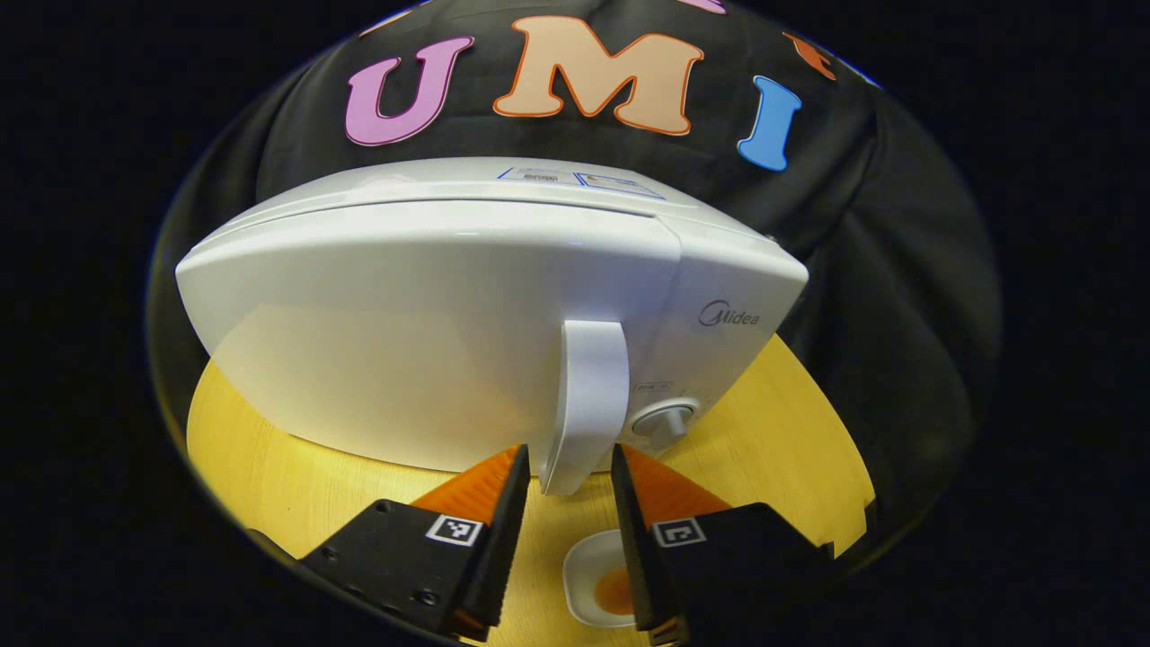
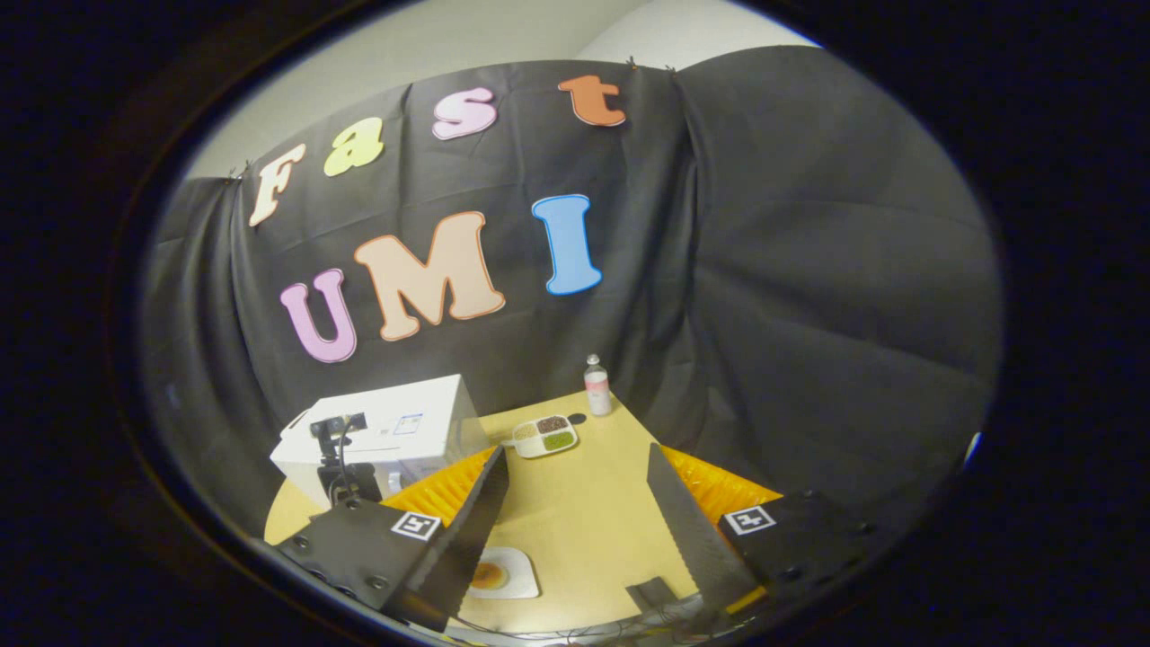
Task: Open the microwave oven with the left hand, put the food in, and close the microwave oven.
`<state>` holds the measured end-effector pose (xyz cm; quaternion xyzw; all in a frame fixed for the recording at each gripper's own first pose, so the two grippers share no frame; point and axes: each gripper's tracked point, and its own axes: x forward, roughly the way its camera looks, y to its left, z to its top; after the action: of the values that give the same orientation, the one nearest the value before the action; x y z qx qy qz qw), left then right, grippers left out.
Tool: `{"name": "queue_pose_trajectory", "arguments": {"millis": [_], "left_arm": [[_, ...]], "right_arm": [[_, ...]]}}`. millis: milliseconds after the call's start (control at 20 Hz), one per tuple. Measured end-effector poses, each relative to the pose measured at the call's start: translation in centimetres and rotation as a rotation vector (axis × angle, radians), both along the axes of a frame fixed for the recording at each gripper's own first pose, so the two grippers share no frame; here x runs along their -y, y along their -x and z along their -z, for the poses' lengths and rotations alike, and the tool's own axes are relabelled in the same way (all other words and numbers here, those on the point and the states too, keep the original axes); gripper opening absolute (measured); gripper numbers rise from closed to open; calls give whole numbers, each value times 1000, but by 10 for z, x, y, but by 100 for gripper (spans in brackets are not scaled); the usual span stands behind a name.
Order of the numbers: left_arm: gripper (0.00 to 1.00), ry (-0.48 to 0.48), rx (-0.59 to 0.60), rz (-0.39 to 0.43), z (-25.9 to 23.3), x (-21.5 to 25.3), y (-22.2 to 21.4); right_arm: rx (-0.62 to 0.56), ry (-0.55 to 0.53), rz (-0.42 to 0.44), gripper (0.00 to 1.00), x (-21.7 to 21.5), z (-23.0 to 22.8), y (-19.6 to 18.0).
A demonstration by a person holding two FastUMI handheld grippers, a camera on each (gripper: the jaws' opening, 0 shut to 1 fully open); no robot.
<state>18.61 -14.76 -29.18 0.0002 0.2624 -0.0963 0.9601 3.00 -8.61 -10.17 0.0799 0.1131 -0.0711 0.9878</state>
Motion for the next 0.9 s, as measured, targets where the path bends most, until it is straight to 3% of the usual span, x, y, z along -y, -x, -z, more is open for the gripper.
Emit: {"name": "queue_pose_trajectory", "arguments": {"millis": [100,150,200,250,700,900], "left_arm": [[42,-15,-4,2,1,2,-3],[46,-32,-8,-6,2,0,-5],[34,-50,-12,-17,2,-3,-8],[31,-55,-28,-24,4,-2,-7],[11,-68,-22,-14,4,-3,-5],[6,-79,14,40,3,-2,-5]], "right_arm": [[-8,-11,3,92,0,2,0],[-9,-16,5,92,1,3,1],[-10,-17,8,92,2,2,1],[-11,-16,10,92,3,4,2],[-34,-22,-16,92,-6,13,10],[-34,-2,-26,92,-10,17,21]]}}
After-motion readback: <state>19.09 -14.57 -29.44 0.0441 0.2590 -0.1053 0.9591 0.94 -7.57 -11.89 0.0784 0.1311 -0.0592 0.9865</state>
